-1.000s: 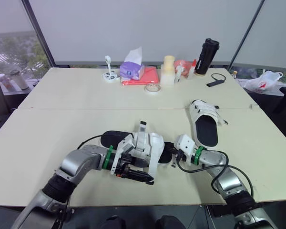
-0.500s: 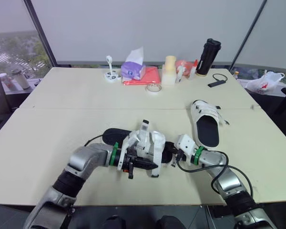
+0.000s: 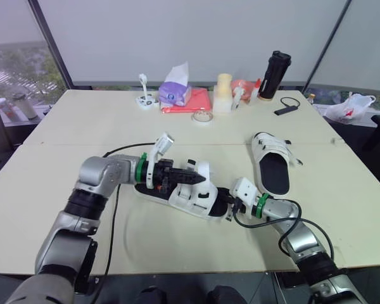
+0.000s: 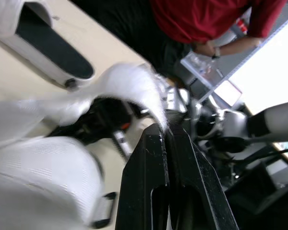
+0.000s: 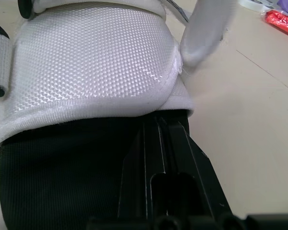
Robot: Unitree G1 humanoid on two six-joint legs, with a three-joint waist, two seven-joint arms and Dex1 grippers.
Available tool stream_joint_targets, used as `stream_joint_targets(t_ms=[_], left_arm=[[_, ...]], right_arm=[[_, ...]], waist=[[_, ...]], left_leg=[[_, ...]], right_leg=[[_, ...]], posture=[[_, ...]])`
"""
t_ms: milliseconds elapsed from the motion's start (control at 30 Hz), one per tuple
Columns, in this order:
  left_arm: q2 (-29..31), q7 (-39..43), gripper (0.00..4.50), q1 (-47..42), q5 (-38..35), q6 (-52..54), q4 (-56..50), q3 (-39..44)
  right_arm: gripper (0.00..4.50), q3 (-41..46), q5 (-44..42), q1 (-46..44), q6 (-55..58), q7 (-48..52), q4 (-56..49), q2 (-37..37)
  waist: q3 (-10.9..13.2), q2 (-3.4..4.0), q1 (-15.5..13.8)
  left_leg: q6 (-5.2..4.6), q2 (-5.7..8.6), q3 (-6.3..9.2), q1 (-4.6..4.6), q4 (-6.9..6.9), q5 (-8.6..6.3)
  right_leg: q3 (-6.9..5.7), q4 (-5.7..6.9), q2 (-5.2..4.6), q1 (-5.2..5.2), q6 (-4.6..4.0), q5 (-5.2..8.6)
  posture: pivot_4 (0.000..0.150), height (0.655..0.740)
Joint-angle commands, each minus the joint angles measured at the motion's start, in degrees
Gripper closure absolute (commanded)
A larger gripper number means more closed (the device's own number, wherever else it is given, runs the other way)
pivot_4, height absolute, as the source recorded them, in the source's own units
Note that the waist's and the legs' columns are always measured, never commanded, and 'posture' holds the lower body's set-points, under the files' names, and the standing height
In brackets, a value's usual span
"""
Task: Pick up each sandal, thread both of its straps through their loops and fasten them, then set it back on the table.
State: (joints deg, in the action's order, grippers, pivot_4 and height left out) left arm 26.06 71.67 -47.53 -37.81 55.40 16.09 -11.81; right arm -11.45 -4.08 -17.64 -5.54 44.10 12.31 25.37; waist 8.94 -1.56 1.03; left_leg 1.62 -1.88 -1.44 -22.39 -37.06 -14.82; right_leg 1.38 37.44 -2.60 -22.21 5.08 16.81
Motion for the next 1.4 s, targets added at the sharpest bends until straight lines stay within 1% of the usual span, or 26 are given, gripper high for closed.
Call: stream_joint_targets(t_ms=[33,200,367,667,1000,1067,1200,1400], left_arm=[[-0.84,4.82,4.45,-2.74,4.44,-5.56,5.57,-3.07],[-2.31,9.13,4.45,-4.56,9.58,-10.77,12.30,-6.08],[-3.17,12.41,4.45,-5.72,11.23,-10.55,15.00,-6.12],[-4.14,13.89,4.45,-6.58,10.85,-7.14,14.93,-3.84],[-2.97,15.67,4.45,-4.98,12.61,-7.31,13.31,-5.70],[-2.57,16.12,4.45,-4.23,14.18,-8.67,13.05,-7.10],[-2.04,15.33,4.45,-1.93,19.43,-16.06,13.46,-10.23],[-3.22,13.38,4.45,-1.54,21.74,-20.30,15.60,-9.77]], right_arm=[[4.50,-1.41,2.44,1.92,2.11,-0.28,3.17,0.04],[4.50,-1.37,2.40,2.53,2.52,-0.44,2.31,0.18],[4.50,-1.35,2.36,2.80,2.83,-0.77,1.82,0.15],[4.50,-1.60,2.40,3.14,2.88,-1.04,1.56,-0.01],[4.50,-1.68,2.53,3.31,2.77,-1.12,1.74,-0.12],[4.50,-1.69,2.58,3.16,2.80,-1.15,1.85,-0.23],[4.50,-1.68,2.71,3.12,2.84,-1.25,1.77,-0.45],[4.50,-1.65,2.77,3.10,2.76,-1.30,1.83,-0.47]], waist=[[0.00,0.00,0.03],[0.00,0.00,-0.06],[0.01,-0.01,-0.07],[0.01,-0.01,-0.08],[0.01,-0.01,-0.07],[0.01,-0.01,-0.06],[-0.01,-0.01,-0.06],[-0.05,-0.02,-0.05]], left_leg=[[0.00,0.01,-0.01,0.00,0.00,0.00],[0.00,0.01,-0.01,-0.02,0.00,0.00],[0.00,0.01,0.00,-0.06,0.00,0.00],[-0.01,0.00,0.00,-0.07,0.01,0.00],[-0.01,0.00,0.01,-0.07,0.01,0.00],[-0.01,0.00,0.01,-0.07,0.01,0.00],[-0.01,-0.01,0.01,-0.05,0.02,0.00],[-0.01,-0.03,0.01,-0.03,0.03,-0.01]], right_leg=[[0.00,0.00,0.01,-0.01,0.00,0.00],[0.00,0.00,0.01,-0.02,0.00,0.00],[0.01,-0.02,0.01,-0.06,0.00,0.00],[0.01,-0.02,0.00,-0.06,0.00,0.00],[0.01,-0.02,0.01,-0.07,0.00,0.00],[0.01,-0.02,0.00,-0.07,0.00,0.00],[0.01,-0.02,0.00,-0.05,0.00,0.00],[0.01,-0.03,-0.02,-0.02,-0.02,0.02]], posture=[[0.150,0.7400],[0.150,0.7400],[0.150,0.7400],[0.150,0.7400],[0.150,0.7400],[0.150,0.7400],[0.150,0.7400],[0.150,0.7400]])
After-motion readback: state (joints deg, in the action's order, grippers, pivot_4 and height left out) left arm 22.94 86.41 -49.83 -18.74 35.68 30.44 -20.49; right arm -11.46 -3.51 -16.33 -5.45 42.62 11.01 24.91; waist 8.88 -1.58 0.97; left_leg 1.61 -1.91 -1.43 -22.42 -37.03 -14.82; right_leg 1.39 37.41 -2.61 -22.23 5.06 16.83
